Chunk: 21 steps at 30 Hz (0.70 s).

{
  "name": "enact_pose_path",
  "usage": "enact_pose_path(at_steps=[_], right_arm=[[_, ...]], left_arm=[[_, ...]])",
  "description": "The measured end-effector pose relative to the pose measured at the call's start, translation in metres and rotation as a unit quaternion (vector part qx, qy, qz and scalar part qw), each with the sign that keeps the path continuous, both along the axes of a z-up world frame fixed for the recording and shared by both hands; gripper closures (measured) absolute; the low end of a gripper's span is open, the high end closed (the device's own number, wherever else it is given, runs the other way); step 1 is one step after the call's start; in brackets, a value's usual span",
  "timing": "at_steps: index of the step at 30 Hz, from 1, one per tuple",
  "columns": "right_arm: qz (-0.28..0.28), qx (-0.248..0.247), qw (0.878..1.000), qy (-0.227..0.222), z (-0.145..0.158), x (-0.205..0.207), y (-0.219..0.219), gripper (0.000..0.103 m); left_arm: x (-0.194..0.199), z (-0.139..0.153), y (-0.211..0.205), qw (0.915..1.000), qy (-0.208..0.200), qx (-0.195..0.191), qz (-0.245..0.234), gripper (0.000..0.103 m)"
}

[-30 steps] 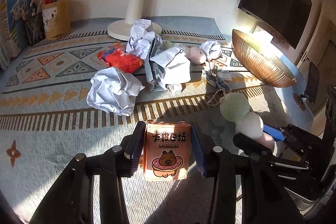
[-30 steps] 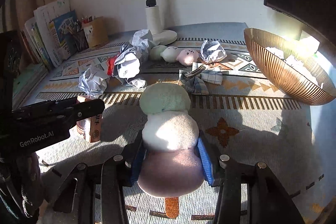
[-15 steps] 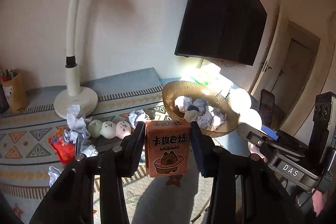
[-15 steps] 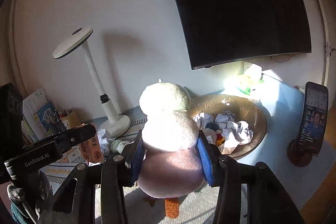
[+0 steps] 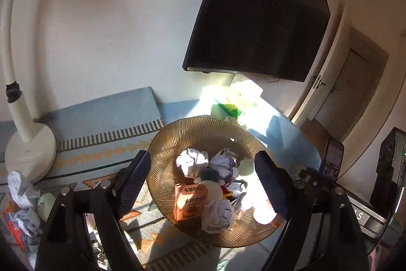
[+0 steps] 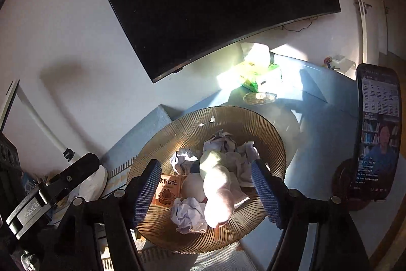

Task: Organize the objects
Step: 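Carry the box and egg plushes over the amber bowl and open both tools, then withdraw both tools from the bowl back over the rug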

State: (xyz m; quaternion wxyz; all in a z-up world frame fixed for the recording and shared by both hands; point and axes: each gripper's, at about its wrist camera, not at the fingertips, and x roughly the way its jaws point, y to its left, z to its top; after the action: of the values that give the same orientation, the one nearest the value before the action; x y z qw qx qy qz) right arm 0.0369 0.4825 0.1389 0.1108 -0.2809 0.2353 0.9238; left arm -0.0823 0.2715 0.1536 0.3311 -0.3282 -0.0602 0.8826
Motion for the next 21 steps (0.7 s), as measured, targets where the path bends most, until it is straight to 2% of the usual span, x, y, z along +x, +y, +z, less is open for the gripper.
enact_pose_path(at_steps=[4,7,9,12,15,17,19,21], right_arm=[[0.039,0.006,0.999,0.01,0.003,0.022,-0.026,0.031],[0.097,0.023,0.995,0.028,0.006,0.04,-0.068,0.031],[0.137,0.049,0.989,0.034,0.001,0.048,-0.102,0.028],[0.172,0.099,0.98,0.034,-0.019,0.059,-0.155,0.019],[0.191,0.107,0.976,0.015,-0.053,0.051,-0.184,0.016],[0.2,0.113,0.973,0.013,-0.072,0.048,-0.199,0.016],[0.2,0.122,0.972,0.005,-0.089,0.042,-0.209,0.016],[0.203,0.111,0.973,-0.001,-0.103,0.037,-0.21,0.016]], left_arm=[[0.019,0.004,-0.023,0.9999,-0.005,0.014,0.003,0.02],[0.05,0.011,-0.055,0.999,0.001,0.042,0.018,0.02],[0.077,0.009,-0.077,0.9983,0.009,0.047,0.035,0.017],[0.124,-0.004,-0.11,0.9955,0.04,0.022,0.083,0.014],[0.156,-0.026,-0.15,0.9836,0.063,-0.012,0.168,0.009],[0.161,-0.044,-0.178,0.9735,0.063,-0.033,0.217,0.009],[0.156,-0.064,-0.197,0.9692,0.045,-0.059,0.235,0.01],[0.153,-0.08,-0.214,0.965,0.034,-0.055,0.254,0.009]])
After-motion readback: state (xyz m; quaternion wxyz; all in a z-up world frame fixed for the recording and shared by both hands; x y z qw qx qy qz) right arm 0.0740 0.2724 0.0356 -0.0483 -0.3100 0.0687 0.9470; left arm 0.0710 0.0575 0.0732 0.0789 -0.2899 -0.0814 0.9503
